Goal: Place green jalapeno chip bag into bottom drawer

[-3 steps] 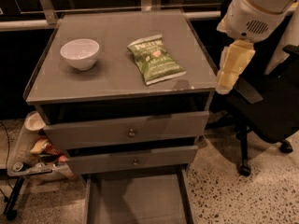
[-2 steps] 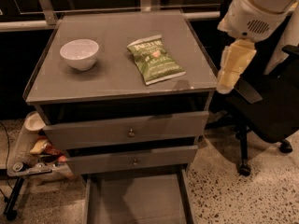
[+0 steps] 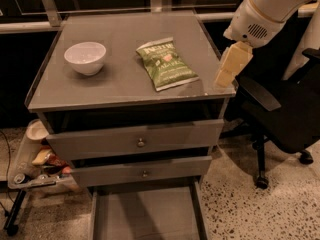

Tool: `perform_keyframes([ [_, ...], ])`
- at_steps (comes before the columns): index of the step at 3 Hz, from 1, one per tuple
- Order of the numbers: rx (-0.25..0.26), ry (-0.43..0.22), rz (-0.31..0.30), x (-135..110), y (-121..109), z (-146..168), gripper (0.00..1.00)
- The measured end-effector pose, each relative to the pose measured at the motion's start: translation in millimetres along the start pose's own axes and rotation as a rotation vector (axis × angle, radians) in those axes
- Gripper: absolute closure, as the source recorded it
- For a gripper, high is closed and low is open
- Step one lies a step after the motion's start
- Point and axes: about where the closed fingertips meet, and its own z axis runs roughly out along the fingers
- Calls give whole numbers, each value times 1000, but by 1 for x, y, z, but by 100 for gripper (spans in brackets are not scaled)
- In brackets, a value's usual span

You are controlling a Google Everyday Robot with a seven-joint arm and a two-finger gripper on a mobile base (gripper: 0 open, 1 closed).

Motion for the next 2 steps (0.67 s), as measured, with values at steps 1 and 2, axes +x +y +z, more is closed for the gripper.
perform_keyframes([
  [1,-29,-81,117,-9,-39,17,0],
  [2,-49,-123,201,-17,-68,33,0],
])
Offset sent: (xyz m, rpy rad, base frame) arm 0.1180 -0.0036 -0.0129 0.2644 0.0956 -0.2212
